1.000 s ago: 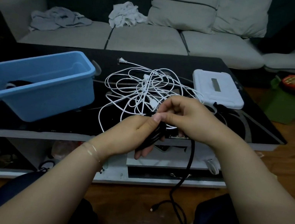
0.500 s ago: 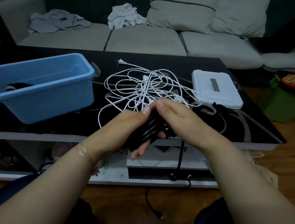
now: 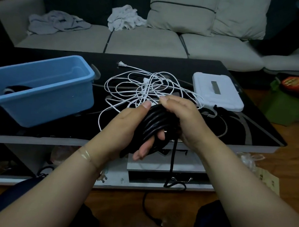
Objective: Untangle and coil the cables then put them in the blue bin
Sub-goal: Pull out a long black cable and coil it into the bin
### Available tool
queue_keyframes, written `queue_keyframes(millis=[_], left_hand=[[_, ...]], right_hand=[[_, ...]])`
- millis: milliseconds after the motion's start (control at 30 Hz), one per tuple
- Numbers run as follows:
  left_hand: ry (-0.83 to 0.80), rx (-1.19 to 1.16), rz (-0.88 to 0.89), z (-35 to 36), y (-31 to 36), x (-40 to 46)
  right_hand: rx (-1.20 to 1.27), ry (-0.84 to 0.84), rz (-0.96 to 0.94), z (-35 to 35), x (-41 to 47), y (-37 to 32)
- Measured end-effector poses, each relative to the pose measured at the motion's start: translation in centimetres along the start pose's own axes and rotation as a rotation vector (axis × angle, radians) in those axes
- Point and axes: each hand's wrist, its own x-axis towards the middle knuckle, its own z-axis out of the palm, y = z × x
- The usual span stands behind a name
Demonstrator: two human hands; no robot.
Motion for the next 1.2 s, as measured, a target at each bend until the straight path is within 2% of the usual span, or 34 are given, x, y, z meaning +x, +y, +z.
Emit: queue_keyframes(millis=[67,200,300,433,600,700,833,1000,1200], left_hand=[[0.015,-0.022,0.012,-0.2,0.3,0.0],[0.032,-0.121,-0.017,-0.6,0.8,-0.1],[0.015,-0.237,-0.032,-0.8,1.0,-0.2],[0.069,-0.372,-0.028,-1.1,1.4,-0.1],[0.131,-0.571,0.065,-2.3,1.8,0.2],[0.216,-0.710,0.111,-2.7,1.8,0.5],[0.377,-0.907,0.144,-3.5,2.1,0.9],[0.492,-0.875,0.136,-3.2,1.7,1.5],[0.586,-0.823,0.166,-4.0,1.8,1.9]], right_hand=[[-0.022,-0.027,0.061,0.1,0.2,0.1],[-0.125,0.034,0.193,0.6,0.6,0.6],[-0.046,0.025,0.214,0.8,1.0,0.9],[0.087,0.040,0.221,1.4,1.5,1.3],[0.303,0.110,0.147,2.7,1.7,2.7],[0.322,0.142,0.127,3.7,1.6,3.7],[0.107,0.124,0.094,4.8,1.2,4.9],[-0.181,0.104,0.167,4.7,0.8,4.5],[-0.507,-0.078,0.255,4.9,0.0,4.6]])
